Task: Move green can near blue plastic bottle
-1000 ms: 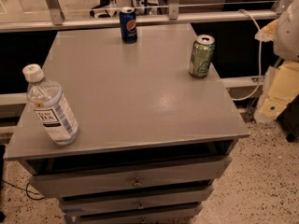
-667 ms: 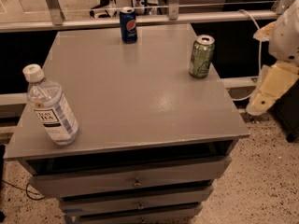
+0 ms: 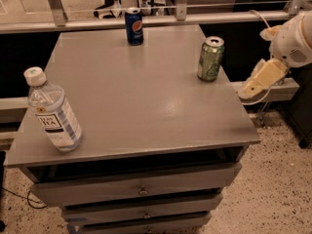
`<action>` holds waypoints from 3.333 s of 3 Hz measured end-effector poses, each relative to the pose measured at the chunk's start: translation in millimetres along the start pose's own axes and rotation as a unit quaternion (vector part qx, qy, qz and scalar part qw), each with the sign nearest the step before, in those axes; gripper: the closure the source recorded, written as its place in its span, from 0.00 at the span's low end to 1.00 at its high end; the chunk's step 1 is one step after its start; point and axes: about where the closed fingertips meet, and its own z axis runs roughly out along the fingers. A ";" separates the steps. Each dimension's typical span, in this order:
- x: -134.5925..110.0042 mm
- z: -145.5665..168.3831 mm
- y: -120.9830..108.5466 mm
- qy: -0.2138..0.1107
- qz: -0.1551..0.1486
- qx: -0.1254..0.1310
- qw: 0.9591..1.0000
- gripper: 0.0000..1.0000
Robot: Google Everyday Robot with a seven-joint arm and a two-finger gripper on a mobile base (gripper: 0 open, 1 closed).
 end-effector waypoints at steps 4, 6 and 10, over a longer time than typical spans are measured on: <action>-49.2 114.5 -54.1 -0.292 0.102 -0.030 0.951 0.17; -69.2 116.2 -54.1 -0.329 0.085 -0.033 0.940 0.64; -133.9 55.7 -34.6 -0.333 0.018 -0.033 0.942 1.00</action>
Offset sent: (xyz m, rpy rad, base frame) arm 0.1056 0.0389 -0.0451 0.5943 -0.1028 0.0205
